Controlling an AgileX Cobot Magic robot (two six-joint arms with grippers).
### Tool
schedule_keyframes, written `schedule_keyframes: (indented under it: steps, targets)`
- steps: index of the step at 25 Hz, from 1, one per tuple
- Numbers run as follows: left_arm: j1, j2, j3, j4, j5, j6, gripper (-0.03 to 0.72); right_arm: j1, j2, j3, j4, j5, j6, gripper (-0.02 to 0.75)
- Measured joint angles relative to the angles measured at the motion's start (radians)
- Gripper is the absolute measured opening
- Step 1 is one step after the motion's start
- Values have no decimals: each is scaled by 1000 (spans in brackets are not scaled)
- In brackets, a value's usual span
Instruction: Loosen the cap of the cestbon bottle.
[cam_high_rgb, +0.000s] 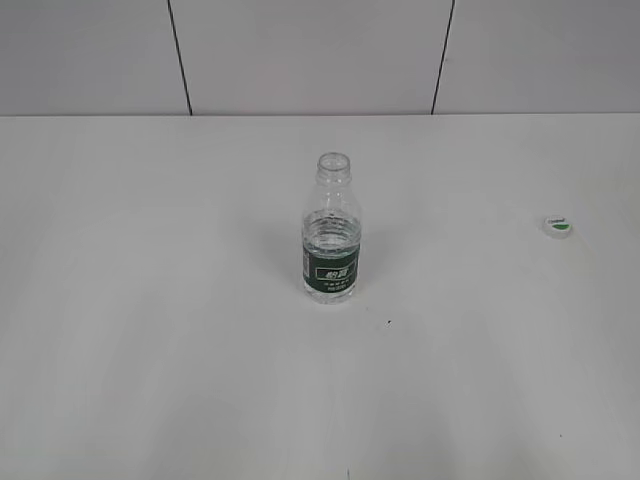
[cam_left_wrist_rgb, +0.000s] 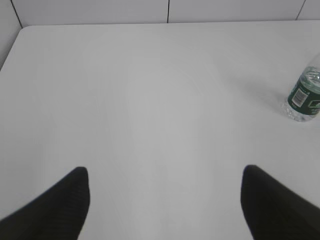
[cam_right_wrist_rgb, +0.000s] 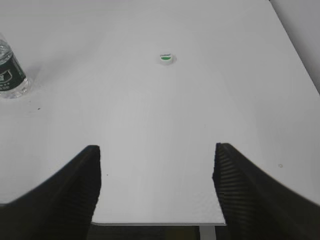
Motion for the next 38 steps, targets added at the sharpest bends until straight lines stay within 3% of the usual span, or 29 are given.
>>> schedule_keyframes:
  steps: [11,20,38]
  targets:
    - [1,0,0,-1,-1,2,559,0,0,3,-2,9,0,536]
    - [68,0,0,15,-1,2,559,0,0,3,-3,10,1,536]
    - [68,0,0,38,-1,2,559,0,0,3,-62,11,-11,536]
